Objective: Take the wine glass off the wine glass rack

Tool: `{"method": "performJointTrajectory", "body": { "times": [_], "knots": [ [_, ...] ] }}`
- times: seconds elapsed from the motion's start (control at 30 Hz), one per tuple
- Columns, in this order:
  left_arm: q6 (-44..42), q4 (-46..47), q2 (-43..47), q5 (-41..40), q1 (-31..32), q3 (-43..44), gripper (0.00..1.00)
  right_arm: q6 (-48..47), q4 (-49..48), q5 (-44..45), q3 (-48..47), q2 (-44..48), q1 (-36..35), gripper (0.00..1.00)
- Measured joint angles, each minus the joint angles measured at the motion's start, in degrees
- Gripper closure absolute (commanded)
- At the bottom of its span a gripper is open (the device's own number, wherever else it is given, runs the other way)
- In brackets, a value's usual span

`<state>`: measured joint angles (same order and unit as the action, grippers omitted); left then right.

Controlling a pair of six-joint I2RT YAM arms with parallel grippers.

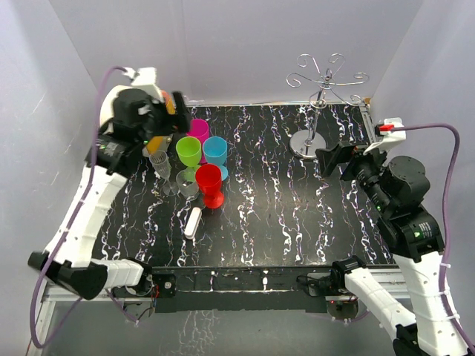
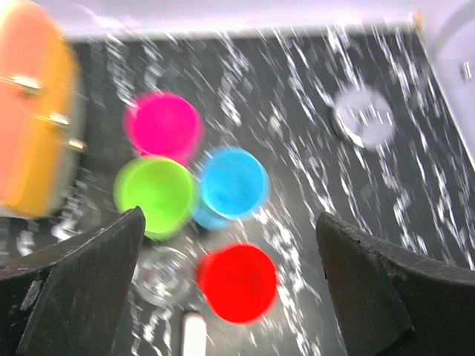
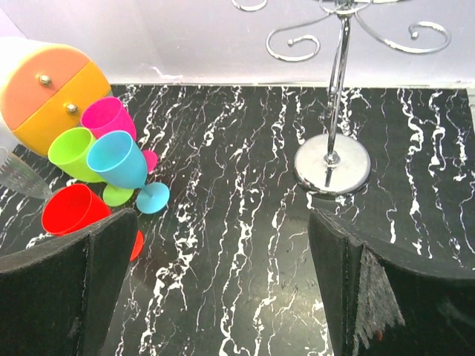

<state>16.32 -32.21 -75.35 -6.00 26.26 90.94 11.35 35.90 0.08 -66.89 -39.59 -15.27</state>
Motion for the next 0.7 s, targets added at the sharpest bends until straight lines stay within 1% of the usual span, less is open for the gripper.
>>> {"method": "performJointTrajectory", "body": {
  "times": [0.07, 0.13, 0.27, 0.4, 0.53, 0.6, 0.7],
  "knots": [
    [-0.98, 3.02, 2.99, -0.76, -5.03, -0.57, 0.01, -0.37, 0.07, 0.04, -1.14, -0.11, 0.00, 0.02],
    [-2.10, 5.51, 6.27, -2.54, -6.95, -2.12, 0.01, -0.57, 0.13, 0.26, -2.32, -0.22, 0.00, 0.02],
    [-3.78, 9.40, 14.40, -4.68, -6.93, -7.21, 0.01, -0.66, 0.39, 1.53, -5.44, -0.42, 0.00, 0.02],
    [-4.15, 12.68, 27.30, -5.73, -6.84, -14.21, 0.01, -0.46, 0.26, 2.67, -8.98, -0.85, 0.00, 0.02],
    [-4.09, 13.77, 37.42, -6.29, -6.84, -16.48, 0.01, 0.37, -0.17, 3.17, -9.99, -0.83, 0.00, 0.02],
    [-4.07, 14.03, 40.65, -6.88, -6.84, -17.00, 0.01, 0.98, -0.13, 3.23, -9.99, -0.87, 0.00, 0.02],
    [-4.09, 13.97, 42.75, -7.61, -6.84, -18.58, 0.01, 1.77, -0.13, 3.39, -9.99, -0.90, 0.00, 0.02]
  ]
}}
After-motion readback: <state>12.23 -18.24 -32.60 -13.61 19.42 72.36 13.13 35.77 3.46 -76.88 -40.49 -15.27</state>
